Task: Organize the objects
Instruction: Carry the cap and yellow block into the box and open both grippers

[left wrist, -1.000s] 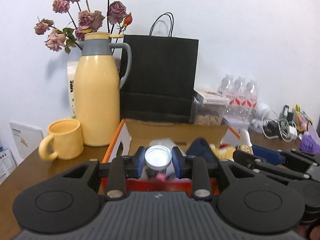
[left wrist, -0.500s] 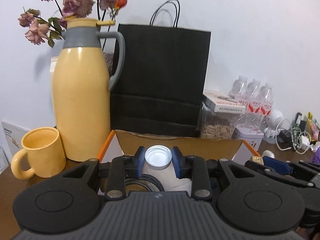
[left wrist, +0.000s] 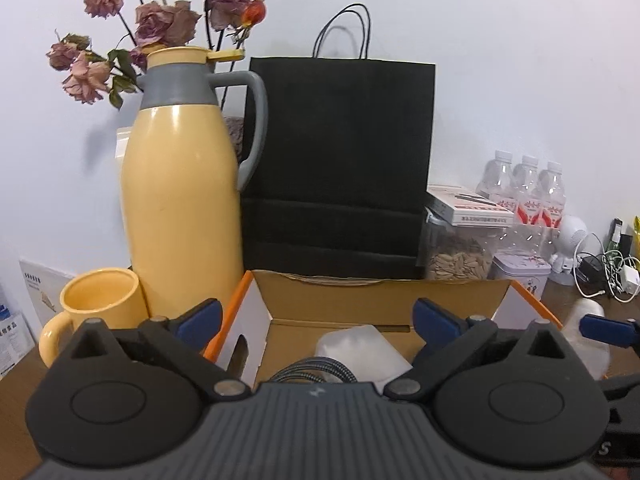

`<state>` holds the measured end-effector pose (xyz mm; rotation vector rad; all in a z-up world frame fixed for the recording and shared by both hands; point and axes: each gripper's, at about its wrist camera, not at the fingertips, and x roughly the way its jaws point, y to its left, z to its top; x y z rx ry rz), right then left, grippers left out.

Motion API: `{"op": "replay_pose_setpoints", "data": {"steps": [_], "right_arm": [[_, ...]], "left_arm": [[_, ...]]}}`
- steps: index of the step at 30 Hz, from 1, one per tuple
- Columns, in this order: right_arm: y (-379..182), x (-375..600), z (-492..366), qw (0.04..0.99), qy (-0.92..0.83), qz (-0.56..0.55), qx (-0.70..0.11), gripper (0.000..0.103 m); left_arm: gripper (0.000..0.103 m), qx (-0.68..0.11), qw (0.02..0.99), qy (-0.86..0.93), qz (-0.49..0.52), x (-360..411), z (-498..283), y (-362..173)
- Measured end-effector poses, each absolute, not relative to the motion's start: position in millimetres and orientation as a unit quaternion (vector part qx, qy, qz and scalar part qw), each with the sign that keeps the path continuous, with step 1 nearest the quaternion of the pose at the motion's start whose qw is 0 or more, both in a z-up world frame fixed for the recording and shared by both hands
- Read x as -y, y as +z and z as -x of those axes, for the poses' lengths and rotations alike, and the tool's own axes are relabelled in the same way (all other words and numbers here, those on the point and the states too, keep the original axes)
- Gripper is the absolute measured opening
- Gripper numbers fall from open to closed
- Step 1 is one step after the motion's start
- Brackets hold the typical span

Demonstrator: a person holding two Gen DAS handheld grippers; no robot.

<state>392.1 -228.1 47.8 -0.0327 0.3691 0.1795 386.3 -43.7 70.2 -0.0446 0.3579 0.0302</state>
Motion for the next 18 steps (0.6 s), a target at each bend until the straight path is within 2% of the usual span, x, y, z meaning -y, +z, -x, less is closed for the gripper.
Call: {"op": "replay_pose_setpoints", "data": {"steps": [18], "right_arm": [[52,224,-368,0.979,0.092,0.024,-0.178,0.103]], "left_arm": [[0.103,-0.159,0.987,-0.012,0.025,39,-359,72]]}}
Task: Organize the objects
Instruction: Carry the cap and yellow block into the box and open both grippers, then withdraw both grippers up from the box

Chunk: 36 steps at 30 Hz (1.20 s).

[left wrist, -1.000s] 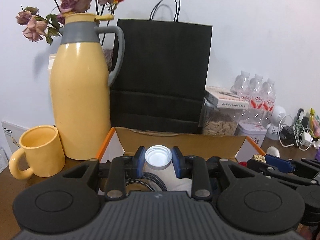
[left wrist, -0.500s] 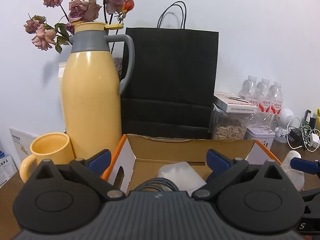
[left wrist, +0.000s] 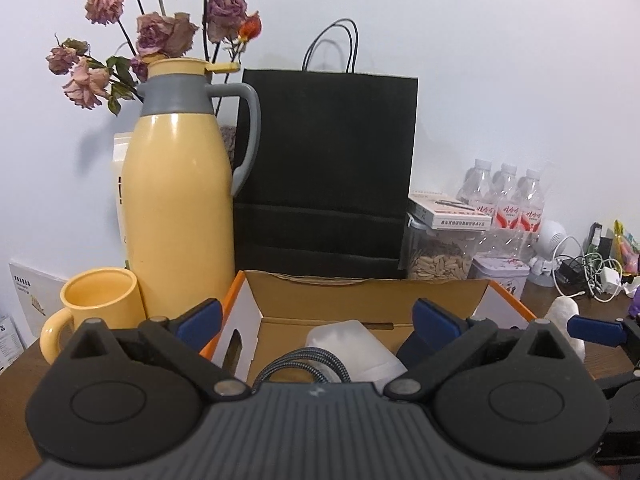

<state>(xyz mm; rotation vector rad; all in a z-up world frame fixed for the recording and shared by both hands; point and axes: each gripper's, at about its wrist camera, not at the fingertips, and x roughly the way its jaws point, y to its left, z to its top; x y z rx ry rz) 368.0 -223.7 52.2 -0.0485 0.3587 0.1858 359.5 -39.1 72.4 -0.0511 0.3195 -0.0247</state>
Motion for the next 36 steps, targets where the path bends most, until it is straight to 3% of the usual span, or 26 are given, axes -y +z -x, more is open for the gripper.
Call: {"op": "replay_pose_setpoints", "data": {"steps": [13,36], "right_arm": [[54,219,-310,0.981,0.107,0.041,-0.155,0.103],[9,216,-255,0.963,0.104,0.035,-0.248,0.103]], "left_arm": [[0.103,-0.175,0.984,-0.008,0.021,13,-315,54],[0.103,-0.288,0.957,-0.001,0.017,-8,-263,7]]}}
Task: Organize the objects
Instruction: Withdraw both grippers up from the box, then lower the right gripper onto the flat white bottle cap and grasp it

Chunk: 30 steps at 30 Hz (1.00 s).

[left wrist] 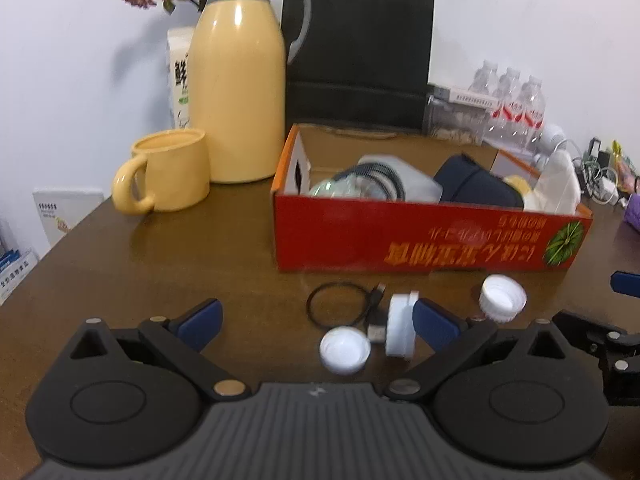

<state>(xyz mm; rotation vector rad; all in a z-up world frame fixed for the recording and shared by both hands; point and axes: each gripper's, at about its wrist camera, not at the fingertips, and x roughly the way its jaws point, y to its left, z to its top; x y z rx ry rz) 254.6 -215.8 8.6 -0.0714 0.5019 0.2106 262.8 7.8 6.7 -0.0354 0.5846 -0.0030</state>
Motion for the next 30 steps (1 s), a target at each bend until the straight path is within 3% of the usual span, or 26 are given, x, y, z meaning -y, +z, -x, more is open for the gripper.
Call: {"op": "replay_pose_setpoints", "data": {"steps": [18,30], "right_arm": [[-10,214,-261,0.944,0.080,0.020,-0.318,0.103],[-15,213,-269,0.935,0.079,0.017,-0.344,0.103]], "left_arm": [[0.103,-0.347,0.937,0.002,0.021,-15,-268,-9],[0.103,-0.345,0.938,0.016,0.001,-10,-269,-14]]}}
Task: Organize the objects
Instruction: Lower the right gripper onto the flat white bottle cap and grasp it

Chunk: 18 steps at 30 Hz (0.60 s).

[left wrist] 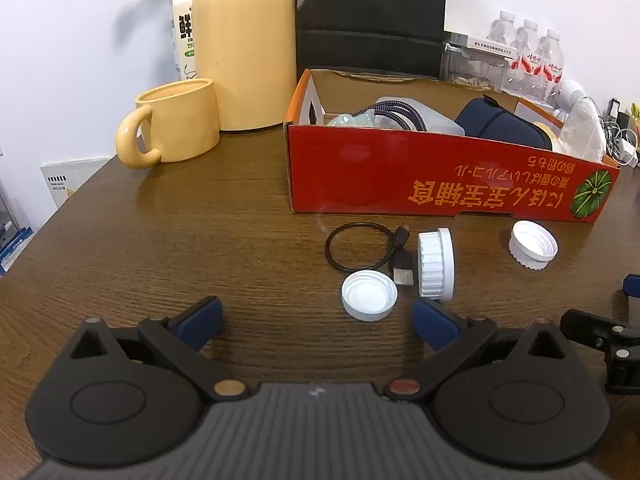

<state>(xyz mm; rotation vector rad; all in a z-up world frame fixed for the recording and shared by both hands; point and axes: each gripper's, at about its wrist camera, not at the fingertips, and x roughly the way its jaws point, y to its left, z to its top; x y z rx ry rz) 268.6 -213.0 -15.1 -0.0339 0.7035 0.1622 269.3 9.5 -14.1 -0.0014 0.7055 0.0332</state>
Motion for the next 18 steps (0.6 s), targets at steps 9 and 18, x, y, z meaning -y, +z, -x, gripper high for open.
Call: {"op": "replay_pose_setpoints", "data": {"steps": [9,18], "right_arm": [[-15,195,-287,0.935,0.088,0.020,-0.344,0.103],[-15,177,-318,0.934,0.098,0.021,-0.342,0.102]], "left_arm": [[0.103,-0.341,0.940,0.018,0.000,-9,-270,-15],[0.103,-0.341,0.940,0.018,0.000,-8,-270,-15]]}}
